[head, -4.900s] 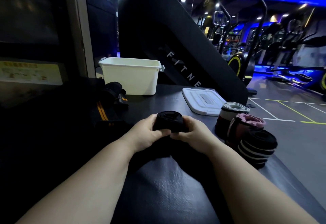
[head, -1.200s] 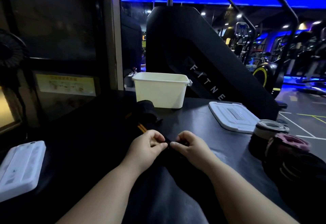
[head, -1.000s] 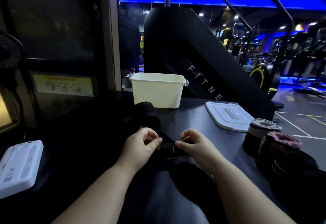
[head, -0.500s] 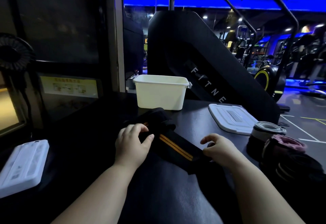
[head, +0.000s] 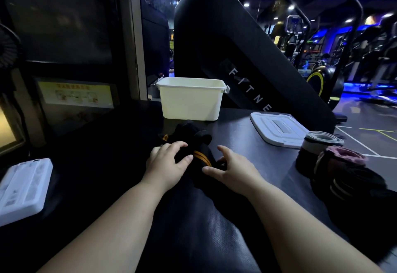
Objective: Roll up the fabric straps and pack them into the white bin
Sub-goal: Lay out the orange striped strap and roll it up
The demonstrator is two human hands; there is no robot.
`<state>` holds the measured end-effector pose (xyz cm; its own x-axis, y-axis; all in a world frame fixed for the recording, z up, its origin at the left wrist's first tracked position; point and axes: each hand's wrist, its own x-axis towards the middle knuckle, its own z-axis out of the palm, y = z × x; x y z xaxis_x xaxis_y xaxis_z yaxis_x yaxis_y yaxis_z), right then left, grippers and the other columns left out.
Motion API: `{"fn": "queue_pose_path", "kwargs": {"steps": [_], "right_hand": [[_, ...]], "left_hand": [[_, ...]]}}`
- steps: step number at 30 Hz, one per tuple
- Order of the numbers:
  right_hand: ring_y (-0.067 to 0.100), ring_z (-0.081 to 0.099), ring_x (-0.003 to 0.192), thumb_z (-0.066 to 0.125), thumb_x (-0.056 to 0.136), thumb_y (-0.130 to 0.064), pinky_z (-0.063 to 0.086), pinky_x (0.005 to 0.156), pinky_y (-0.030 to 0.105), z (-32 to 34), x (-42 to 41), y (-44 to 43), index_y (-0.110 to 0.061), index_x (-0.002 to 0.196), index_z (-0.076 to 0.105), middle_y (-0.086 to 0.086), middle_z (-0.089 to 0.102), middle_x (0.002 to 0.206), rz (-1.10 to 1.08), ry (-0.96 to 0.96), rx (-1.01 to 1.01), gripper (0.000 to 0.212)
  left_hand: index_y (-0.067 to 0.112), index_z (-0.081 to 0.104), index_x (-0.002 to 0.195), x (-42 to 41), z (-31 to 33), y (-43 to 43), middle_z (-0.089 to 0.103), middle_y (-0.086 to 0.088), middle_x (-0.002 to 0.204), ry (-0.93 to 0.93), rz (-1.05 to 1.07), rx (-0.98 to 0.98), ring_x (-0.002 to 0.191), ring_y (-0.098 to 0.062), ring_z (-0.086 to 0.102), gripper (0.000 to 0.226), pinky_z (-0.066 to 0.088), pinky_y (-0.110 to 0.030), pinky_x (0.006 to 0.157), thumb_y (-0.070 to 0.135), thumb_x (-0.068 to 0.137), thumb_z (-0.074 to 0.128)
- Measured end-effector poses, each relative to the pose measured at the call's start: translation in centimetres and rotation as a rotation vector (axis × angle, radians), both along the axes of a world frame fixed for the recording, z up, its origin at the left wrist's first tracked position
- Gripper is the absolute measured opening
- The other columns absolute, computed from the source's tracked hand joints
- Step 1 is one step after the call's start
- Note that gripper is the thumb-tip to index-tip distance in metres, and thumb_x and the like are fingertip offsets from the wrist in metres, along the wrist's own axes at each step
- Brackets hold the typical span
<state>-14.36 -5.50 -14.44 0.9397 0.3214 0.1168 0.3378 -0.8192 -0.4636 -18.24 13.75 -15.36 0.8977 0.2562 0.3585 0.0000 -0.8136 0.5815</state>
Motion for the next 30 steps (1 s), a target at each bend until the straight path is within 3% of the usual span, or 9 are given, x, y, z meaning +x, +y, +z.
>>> {"fn": "queue_pose_path", "kwargs": {"steps": [3, 5, 7, 9, 12, 16, 23, 28, 30], "right_hand": [[0.018, 0.057, 0.108, 0.047, 0.065, -0.085, 0.048, 0.091, 0.041, -0.3, 0.4, 0.2, -0.034, 0.111, 0.060, -0.005, 0.063, 0.107, -0.015, -0.029, 0.023, 0.070], [0.015, 0.058, 0.092, 0.054, 0.071, -0.078, 0.048, 0.079, 0.032, -0.3, 0.4, 0.1, -0.027, 0.082, 0.059, -0.006, 0.058, 0.092, 0.004, -0.032, 0.078, 0.053], [0.008, 0.055, 0.084, 0.068, 0.081, -0.054, 0.042, 0.069, 0.017, 0.1, 0.0, 0.0, -0.023, 0.081, 0.060, -0.009, 0.051, 0.094, 0.053, -0.019, 0.219, 0.032], [0.001, 0.055, 0.085, 0.074, 0.081, -0.031, 0.040, 0.074, 0.011, 0.5, -0.3, -0.2, -0.021, 0.087, 0.063, -0.014, 0.050, 0.100, 0.114, 0.008, 0.429, 0.016], [0.010, 0.065, 0.094, 0.064, 0.063, -0.018, 0.052, 0.088, 0.030, 0.7, -0.7, -0.9, -0.025, 0.088, 0.070, -0.012, 0.064, 0.107, 0.167, 0.106, 0.745, 0.027], [0.027, 0.068, 0.084, 0.049, 0.061, 0.000, 0.056, 0.073, 0.038, 1.0, -1.0, -1.4, -0.015, 0.081, 0.050, 0.007, 0.072, 0.108, 0.292, 0.271, 1.020, 0.025], [0.018, 0.064, 0.072, 0.041, 0.078, 0.008, 0.053, 0.067, 0.032, 1.1, -0.5, -1.8, -0.029, 0.087, 0.065, 0.000, 0.070, 0.092, 0.126, 0.182, 0.892, 0.046], [0.026, 0.044, 0.061, 0.044, 0.080, 0.002, 0.037, 0.056, 0.029, 1.6, -0.7, -2.2, -0.021, 0.080, 0.070, 0.008, 0.055, 0.067, 0.040, 0.201, 0.867, 0.035], [0.020, 0.053, 0.062, 0.054, 0.086, -0.006, 0.041, 0.055, 0.023, 2.1, -0.9, -2.4, -0.018, 0.080, 0.072, 0.004, 0.060, 0.067, 0.015, 0.180, 0.820, 0.023]], "left_hand": [[0.034, 0.055, 0.129, -0.2, 0.2, -0.5, 0.061, 0.008, 0.117, -0.055, -0.010, -0.008, 0.121, -0.019, 0.043, 0.039, 0.036, -0.035, 0.102, 0.046, 0.092, 0.056], [0.033, 0.055, 0.127, -0.2, 0.2, -0.8, 0.062, 0.010, 0.109, -0.082, -0.022, 0.008, 0.116, -0.019, 0.046, 0.037, 0.037, -0.035, 0.099, 0.046, 0.092, 0.056], [0.029, 0.060, 0.121, -0.1, 0.1, -0.8, 0.061, 0.010, 0.100, -0.130, -0.023, 0.036, 0.112, -0.021, 0.048, 0.037, 0.039, -0.035, 0.096, 0.049, 0.091, 0.056], [0.024, 0.065, 0.114, 0.0, 0.0, -0.6, 0.061, 0.004, 0.102, -0.237, -0.005, 0.083, 0.109, -0.027, 0.051, 0.050, 0.039, -0.036, 0.094, 0.059, 0.083, 0.048], [0.021, 0.059, 0.127, 0.2, 0.1, -0.5, 0.055, -0.003, 0.132, -0.345, -0.038, 0.077, 0.123, -0.028, 0.047, 0.066, 0.033, -0.037, 0.102, 0.061, 0.077, 0.041], [0.047, 0.025, 0.147, 0.1, 0.4, -0.7, 0.034, 0.015, 0.152, -0.157, -0.170, 0.025, 0.139, -0.008, 0.030, 0.072, 0.019, -0.033, 0.104, 0.060, 0.079, 0.045], [0.041, 0.049, 0.134, -0.1, 0.3, -0.5, 0.045, 0.001, 0.132, -0.056, -0.145, -0.079, 0.131, -0.019, 0.040, 0.049, 0.030, -0.040, 0.111, 0.046, 0.088, 0.064], [0.027, 0.059, 0.119, -0.2, 0.5, -0.3, 0.041, 0.007, 0.111, -0.153, 0.002, -0.178, 0.095, -0.018, 0.051, 0.038, 0.038, -0.025, 0.082, 0.041, 0.085, 0.069], [0.025, 0.060, 0.114, -0.3, 0.8, -0.1, 0.041, 0.008, 0.109, -0.169, 0.060, -0.172, 0.091, -0.018, 0.051, 0.036, 0.040, -0.028, 0.079, 0.043, 0.085, 0.068]]}}
